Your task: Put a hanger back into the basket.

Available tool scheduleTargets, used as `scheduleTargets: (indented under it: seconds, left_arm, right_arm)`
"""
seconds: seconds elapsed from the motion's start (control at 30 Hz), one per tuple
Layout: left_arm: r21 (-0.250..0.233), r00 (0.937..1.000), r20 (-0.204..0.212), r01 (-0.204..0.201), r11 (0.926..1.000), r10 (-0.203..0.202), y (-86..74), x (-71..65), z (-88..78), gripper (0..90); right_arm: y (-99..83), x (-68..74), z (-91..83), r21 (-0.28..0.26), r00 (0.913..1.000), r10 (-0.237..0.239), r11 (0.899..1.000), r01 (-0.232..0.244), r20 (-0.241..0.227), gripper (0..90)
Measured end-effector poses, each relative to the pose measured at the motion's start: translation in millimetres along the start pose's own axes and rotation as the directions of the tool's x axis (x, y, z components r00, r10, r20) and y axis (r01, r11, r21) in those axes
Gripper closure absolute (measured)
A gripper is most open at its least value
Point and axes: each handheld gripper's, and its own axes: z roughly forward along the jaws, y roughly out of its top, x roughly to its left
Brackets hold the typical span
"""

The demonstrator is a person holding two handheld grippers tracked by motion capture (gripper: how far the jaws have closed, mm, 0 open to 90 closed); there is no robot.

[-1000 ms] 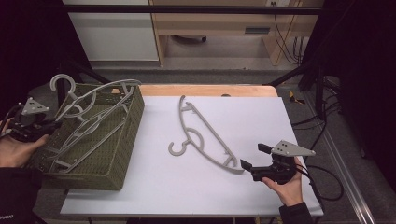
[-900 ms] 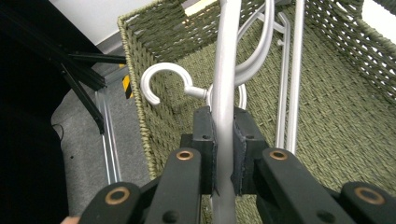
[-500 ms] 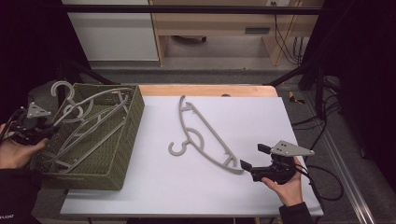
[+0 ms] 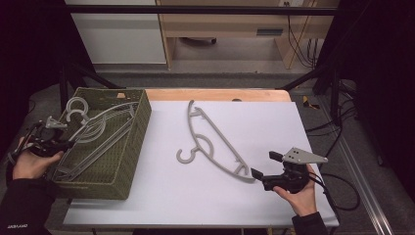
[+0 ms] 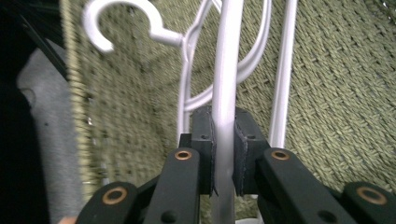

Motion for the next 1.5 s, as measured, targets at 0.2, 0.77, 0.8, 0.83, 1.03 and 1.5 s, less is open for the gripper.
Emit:
scheduleTargets:
  seconds: [0.2, 0.77, 0.8, 0.83, 1.03, 1.5]
  left_arm:
    - [0.006, 0.9996, 0.0, 0.027, 0.9996, -0.027, -1.9, -0.3, 6.2, 76.3]
    - [-0.378, 0.9861, 0.164, 0.085, 0.9221, -0.023, 0.8, -44.1, -53.9, 34.0]
    - [-0.397, 0.9824, 0.187, 0.087, 0.9139, -0.013, 2.3, -51.1, -56.6, 32.2]
    - [-0.412, 0.98, 0.199, 0.078, 0.9078, 0.006, 3.6, -58.2, -59.1, 29.3]
    - [-0.523, 0.9501, 0.292, 0.062, 0.85, 0.111, 13.3, -113.7, -65.9, 18.8]
    - [-0.57, 0.902, 0.389, 0.075, 0.8184, 0.188, 17.0, -181.3, -50.6, 12.5]
  right_arm:
    - [0.7, 0.1, 0.0, 0.001, 1.0, 0.0, 1.0, 0.0, -0.006, 11.4]
    - [12.8, 2.7, 6.2, -0.009, 0.9999, -0.008, 1.0, 0.008, -0.015, 12.2]
    - [13.9, 3.6, 8.0, -0.01, 0.9998, -0.005, 1.0, 0.005, -0.017, 12.3]
    - [15.2, 4.3, 11.1, 0.0, 0.9997, -0.011, 1.0, 0.011, -0.02, 12.4]
    - [17.8, 6.7, 19.6, 0.017, 0.9996, -0.013, 1.0, 0.013, -0.025, 13.0]
    - [16.9, 10.7, 48.2, 0.084, 0.9983, -0.021, 0.996, 0.025, -0.054, 14.7]
